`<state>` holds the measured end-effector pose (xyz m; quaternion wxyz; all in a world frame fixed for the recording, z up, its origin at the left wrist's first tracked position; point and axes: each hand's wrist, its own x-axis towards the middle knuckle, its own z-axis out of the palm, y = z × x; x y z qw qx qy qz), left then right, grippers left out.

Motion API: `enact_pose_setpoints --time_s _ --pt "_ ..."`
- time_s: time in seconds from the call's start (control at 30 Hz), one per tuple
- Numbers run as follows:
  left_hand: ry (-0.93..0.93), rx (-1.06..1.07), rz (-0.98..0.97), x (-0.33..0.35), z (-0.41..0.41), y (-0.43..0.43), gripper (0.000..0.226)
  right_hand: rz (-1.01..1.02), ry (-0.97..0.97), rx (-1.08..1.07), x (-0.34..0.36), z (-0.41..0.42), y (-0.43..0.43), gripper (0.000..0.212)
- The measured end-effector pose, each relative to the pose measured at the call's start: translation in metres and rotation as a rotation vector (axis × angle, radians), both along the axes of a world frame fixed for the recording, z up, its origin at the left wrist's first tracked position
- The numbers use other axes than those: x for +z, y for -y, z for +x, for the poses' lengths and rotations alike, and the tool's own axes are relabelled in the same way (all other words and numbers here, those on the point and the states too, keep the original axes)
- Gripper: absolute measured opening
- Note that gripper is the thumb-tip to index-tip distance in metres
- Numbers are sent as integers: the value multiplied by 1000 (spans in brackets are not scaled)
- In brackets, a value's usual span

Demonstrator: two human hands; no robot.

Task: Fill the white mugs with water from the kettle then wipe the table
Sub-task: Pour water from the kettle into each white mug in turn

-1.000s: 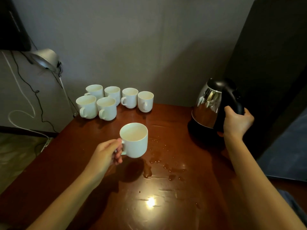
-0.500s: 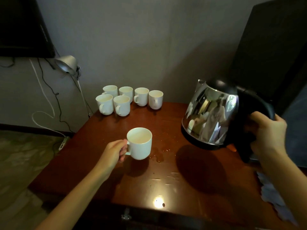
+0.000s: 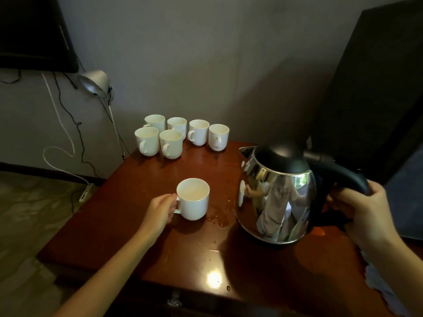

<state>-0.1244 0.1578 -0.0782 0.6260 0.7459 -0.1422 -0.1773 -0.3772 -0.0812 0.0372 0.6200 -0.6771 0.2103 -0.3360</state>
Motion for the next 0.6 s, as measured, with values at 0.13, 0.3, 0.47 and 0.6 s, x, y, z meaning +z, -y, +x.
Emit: enact_pose_setpoints --time_s 0.13,0.3,0.47,0.6 --pt "18 -4 -1 -3 4 -3 40 -17 -39 45 -2 14 -14 21" --pt "53 -16 -27 -7 5 -6 41 -3 -78 24 -6 27 -27 28" --pt "104 -34 -40 -11 6 -7 35 -23 -119 36 -1 35 -38 27" --pt "124 -63 -85 -15 7 -11 35 -62 -173 39 0 41 -41 25"
